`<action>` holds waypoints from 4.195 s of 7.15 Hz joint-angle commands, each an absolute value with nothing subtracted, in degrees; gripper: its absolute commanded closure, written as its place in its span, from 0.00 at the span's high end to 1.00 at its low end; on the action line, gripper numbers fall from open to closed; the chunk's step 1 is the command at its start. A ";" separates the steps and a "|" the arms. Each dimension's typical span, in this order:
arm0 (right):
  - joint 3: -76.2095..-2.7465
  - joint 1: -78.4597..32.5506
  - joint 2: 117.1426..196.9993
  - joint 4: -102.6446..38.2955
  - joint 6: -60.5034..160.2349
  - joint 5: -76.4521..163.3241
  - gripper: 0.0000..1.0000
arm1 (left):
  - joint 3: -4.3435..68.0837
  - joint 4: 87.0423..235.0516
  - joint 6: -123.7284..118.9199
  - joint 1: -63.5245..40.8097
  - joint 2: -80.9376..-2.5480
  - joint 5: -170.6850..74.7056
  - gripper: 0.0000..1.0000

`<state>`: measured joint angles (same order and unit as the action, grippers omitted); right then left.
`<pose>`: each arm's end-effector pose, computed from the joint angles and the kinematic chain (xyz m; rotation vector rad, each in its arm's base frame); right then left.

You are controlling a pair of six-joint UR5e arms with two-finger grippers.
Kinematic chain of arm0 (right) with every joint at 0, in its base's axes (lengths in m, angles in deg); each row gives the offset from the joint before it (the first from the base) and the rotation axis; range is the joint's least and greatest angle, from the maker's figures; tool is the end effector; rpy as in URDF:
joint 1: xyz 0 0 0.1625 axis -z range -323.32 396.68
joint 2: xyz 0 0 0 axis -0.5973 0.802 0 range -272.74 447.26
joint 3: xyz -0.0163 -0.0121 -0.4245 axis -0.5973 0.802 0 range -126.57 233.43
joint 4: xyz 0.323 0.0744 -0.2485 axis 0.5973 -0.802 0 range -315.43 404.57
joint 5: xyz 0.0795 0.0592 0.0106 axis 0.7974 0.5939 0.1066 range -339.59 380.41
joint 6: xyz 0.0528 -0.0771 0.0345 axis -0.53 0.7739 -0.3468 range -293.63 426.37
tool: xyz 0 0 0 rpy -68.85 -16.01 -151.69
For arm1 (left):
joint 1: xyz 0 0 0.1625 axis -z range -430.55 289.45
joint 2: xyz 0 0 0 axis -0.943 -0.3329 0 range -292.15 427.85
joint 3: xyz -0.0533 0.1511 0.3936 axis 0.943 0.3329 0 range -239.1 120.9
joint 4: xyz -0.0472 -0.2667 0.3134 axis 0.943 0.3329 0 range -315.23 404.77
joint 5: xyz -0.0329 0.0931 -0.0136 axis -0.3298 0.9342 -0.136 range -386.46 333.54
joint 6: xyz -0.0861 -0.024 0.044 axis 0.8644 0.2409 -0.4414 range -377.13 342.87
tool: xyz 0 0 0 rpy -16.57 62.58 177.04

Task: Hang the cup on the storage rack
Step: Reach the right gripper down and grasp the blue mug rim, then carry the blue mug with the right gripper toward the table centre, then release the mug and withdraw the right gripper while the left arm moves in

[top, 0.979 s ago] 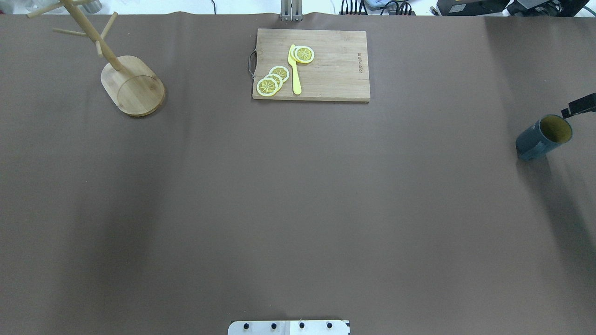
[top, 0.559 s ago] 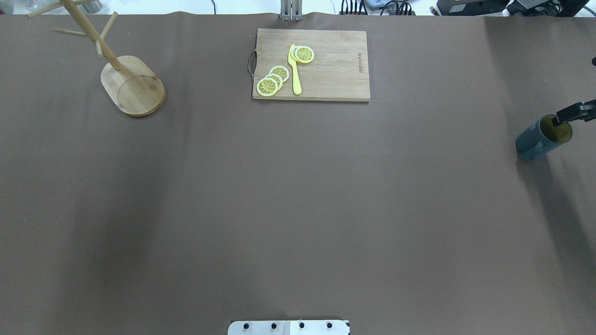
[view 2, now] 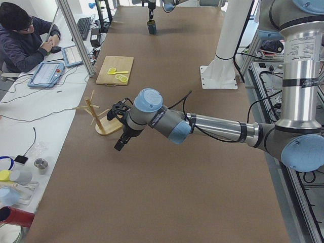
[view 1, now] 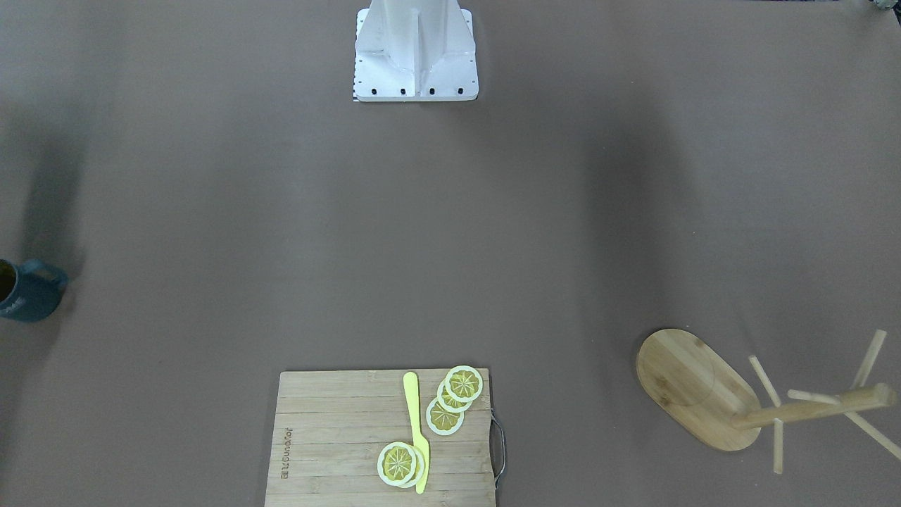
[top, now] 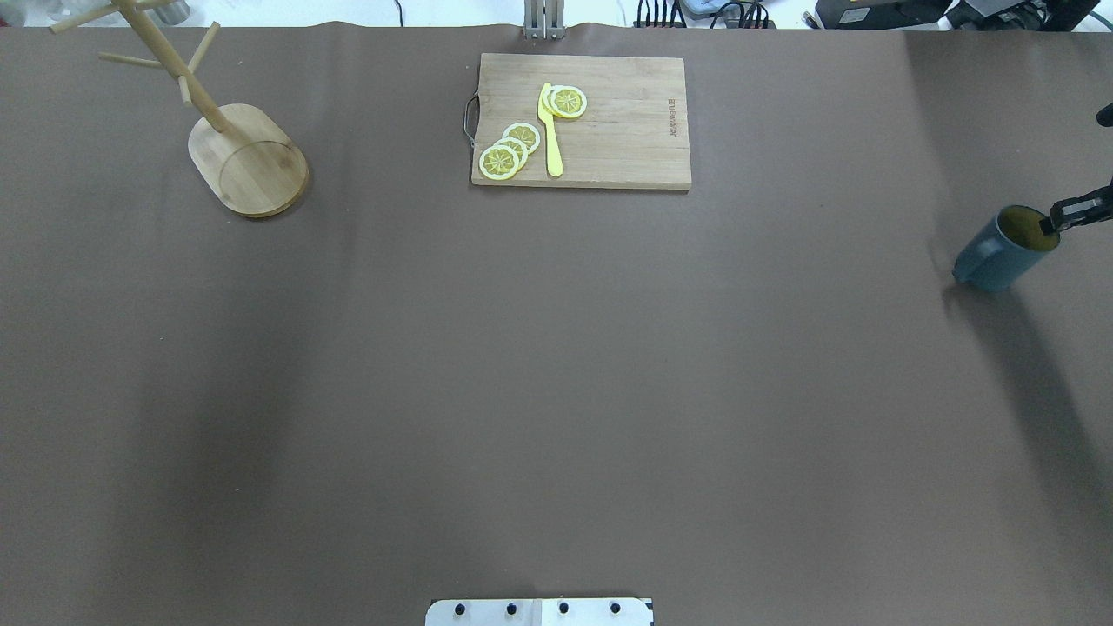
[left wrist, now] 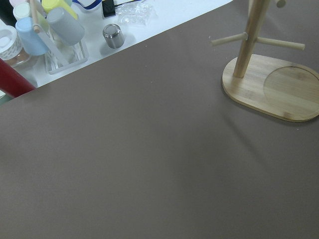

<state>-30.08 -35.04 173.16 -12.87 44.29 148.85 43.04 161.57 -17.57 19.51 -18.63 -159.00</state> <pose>-0.1041 -0.5424 0.6201 0.2492 -0.7888 -0.1141 -0.0665 -0.4854 0.5299 0.5925 0.7158 0.2354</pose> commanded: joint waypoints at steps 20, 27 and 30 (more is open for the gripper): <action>-32.53 13.65 121.01 -62.66 -57.03 106.55 0.02 | 40.83 161.66 -17.75 19.10 -18.63 -159.00 0.99; -44.88 7.26 130.29 -62.05 -37.31 104.61 1.00 | 40.48 166.12 -17.66 17.79 -18.98 -159.08 0.99; -46.85 -5.64 142.15 -50.50 -12.56 117.23 1.00 | 41.63 183.01 1.01 6.93 -19.69 -158.39 0.98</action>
